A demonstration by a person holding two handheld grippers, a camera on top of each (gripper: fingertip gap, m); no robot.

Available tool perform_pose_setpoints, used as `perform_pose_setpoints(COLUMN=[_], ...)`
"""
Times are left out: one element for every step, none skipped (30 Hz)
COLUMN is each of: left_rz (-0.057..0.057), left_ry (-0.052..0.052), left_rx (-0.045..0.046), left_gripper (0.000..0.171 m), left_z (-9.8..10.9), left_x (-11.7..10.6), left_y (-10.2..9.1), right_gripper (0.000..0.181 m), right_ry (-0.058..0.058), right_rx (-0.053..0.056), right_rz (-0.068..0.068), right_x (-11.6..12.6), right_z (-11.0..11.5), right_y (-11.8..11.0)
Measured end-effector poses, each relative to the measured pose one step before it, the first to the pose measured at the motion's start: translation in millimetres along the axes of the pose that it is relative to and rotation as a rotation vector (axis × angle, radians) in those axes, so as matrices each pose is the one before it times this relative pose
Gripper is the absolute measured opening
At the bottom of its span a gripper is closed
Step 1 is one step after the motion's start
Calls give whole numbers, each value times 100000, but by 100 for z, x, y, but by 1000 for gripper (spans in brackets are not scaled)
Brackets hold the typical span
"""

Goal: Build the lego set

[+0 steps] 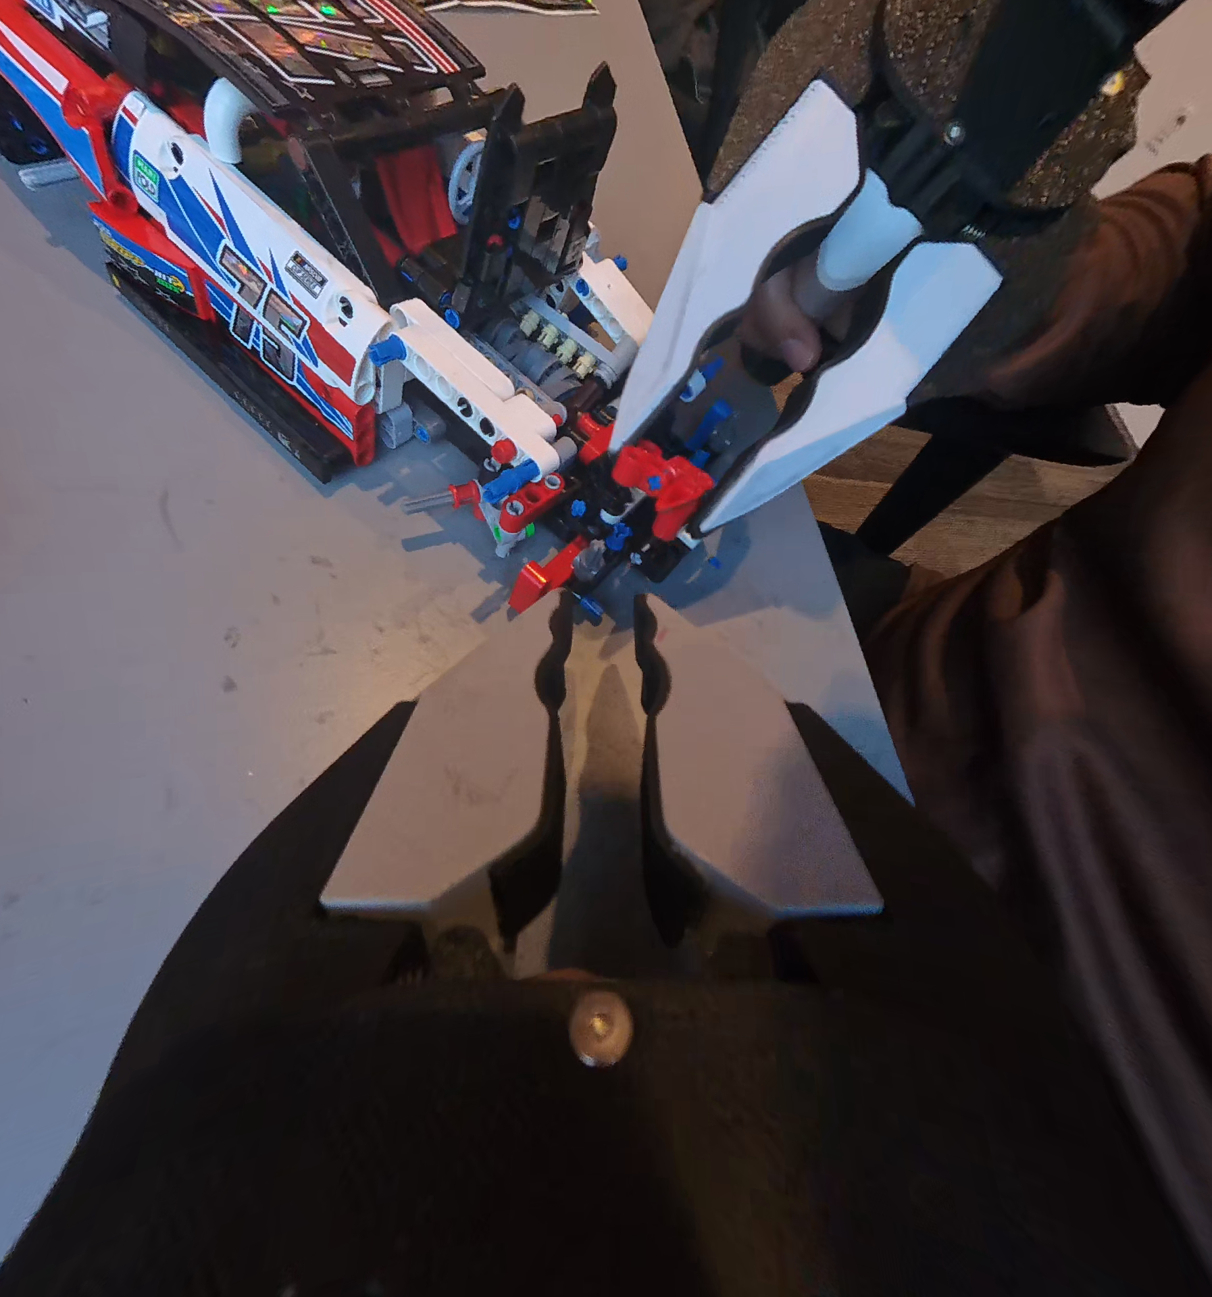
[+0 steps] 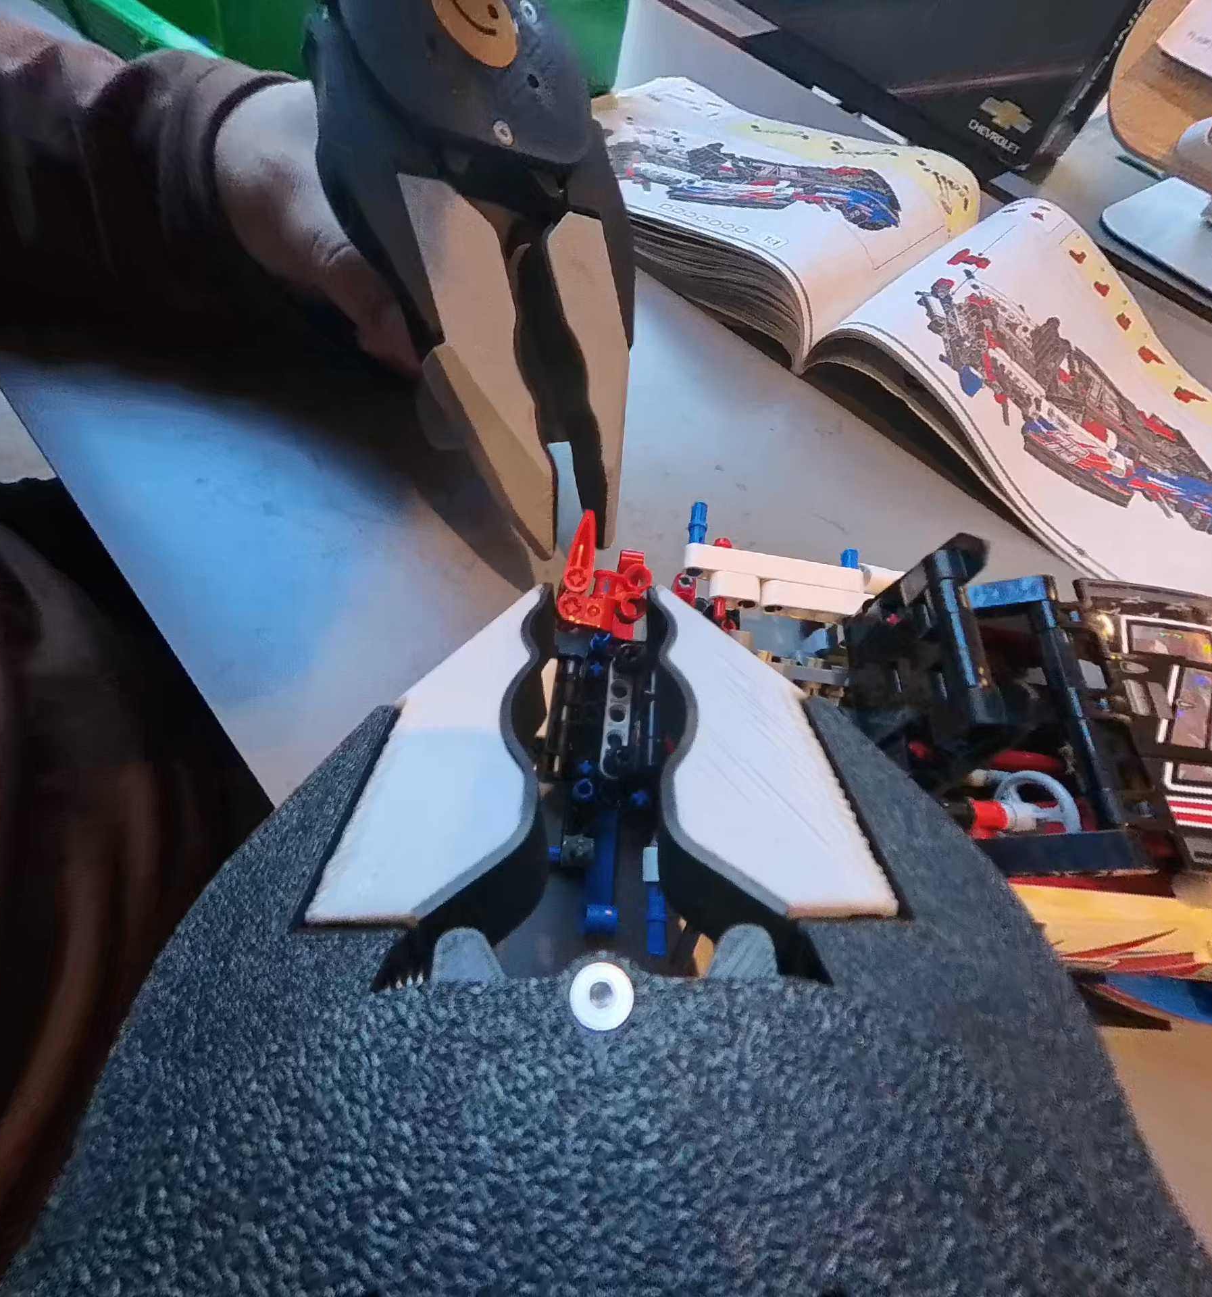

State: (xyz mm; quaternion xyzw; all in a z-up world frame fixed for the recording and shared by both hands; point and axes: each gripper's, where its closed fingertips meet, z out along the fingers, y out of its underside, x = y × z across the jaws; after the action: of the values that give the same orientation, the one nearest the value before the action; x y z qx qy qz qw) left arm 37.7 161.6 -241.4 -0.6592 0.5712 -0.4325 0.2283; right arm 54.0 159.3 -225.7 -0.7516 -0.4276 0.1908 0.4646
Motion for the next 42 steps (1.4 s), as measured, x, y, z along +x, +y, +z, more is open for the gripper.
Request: perform_pose_setpoints(left_rz=[911,1035,1129,1297,1418,1195,903,861,893,1194,1762,2087,2001,1827,1602,1429,1258,1253,1229,1254,1346,1469,1506,1272,996,601,568,398,278,247,285,208,96,-19,57,388,664,966,853,378,119,248], left_ry=[-291,-101,-618,-667,-197,323,281,257,118,-654,-1841,-1974,-1543,-801,-444,-679,-992,-372,72,-371,-735,-849,-154,-352,-58,-78,-42,-111,-26,73,440,31,495,961,550,324,574,77,-474,-289,-152,-713], left_rx=[-316,-183,202,655,989,865,681,692,501,239,330,495,726,491,-140,-622,-846,-785,-893,-1041,-1498,-1965,-1076,-905,-514,386,17,-79,306,716,262,-138,-64,-186,-453,-378,-358,-682,-609,-500,-527,83], left_gripper=[14,14,14,14,15,14,15,14,15,15,16,16,16,16,16,16,16,15,15,14,14,13,12,11,10,9,9,9,9,8,7,8,8,7,7,7,7,7,7,7,7,7], left_z=[46,38,11,1,4,36,60,62,57,8,-77,-122,-144,-94,0,67,112,140,142,156,164,168,122,117,123,46,14,8,-18,-50,-43,-23,-24,-46,-8,-1,-2,-5,23,66,115,62], left_x=[42,76,27,49,144,205,195,194,175,66,-83,-99,-43,44,76,20,-41,64,116,60,-19,-44,71,41,83,53,40,14,28,39,78,-6,56,109,53,28,83,18,-65,-40,-19,-81], left_y=[31,3,-45,-120,-182,-178,-172,-175,-177,-179,-214,-255,-310,-244,-115,-9,72,81,132,169,259,340,186,133,66,-96,-52,-14,-55,-95,-9,52,35,38,85,71,55,85,58,31,23,-81], right_gripper=[26,26,26,26,26,26,26,26,25,26,26,26,25,26,26,26,26,26,26,26,26,26,26,26,26,25,25,25,25,25,25,25,25,25,26,25,26,25,26,26,26,25], right_ry=[490,1202,1938,1736,1218,1255,1334,1465,1235,558,-365,-837,-223,653,1052,459,-759,-810,-715,-380,-205,-750,-752,-230,527,945,445,-82,-356,-495,-723,-1015,-1048,-942,-223,192,23,3,-4,-374,-615,-42], right_rx=[103,-563,-1764,-2839,-2956,-2184,-1127,-968,-1171,-735,-119,302,55,-711,-1518,-1604,-516,-61,308,275,29,-125,-400,-692,-111,-114,-101,61,419,792,708,536,498,463,389,230,18,71,96,8,-69,434], right_rz=[1375,1850,2080,1601,696,-249,-1072,-1144,-784,-282,197,86,-362,-777,-959,-800,-377,235,200,16,-75,-2,376,-127,-769,-940,-544,141,807,960,1149,1378,1119,133,-673,-720,-791,-729,48,936,1470,1340], right_x=[116,199,272,171,25,-45,-66,-9,6,-50,-179,-270,-193,-42,56,1,-190,-183,-138,-58,30,-52,-75,-44,29,65,8,-24,-5,0,-3,-28,-66,-112,-63,-41,-58,-45,25,25,39,99], right_z=[-10,2,6,25,49,31,-2,-1,15,11,-4,-22,-8,49,119,159,136,103,95,126,168,166,133,113,10,-65,-77,-52,-64,-68,-74,-55,-42,-19,3,-2,12,9,25,52,43,-38], right_y=[-21,5,93,180,223,190,113,95,105,29,-84,-150,-93,54,222,226,37,-80,-124,-76,40,106,129,168,88,37,14,12,-10,-59,-42,-44,-38,-21,-6,-7,12,11,28,94,116,28])
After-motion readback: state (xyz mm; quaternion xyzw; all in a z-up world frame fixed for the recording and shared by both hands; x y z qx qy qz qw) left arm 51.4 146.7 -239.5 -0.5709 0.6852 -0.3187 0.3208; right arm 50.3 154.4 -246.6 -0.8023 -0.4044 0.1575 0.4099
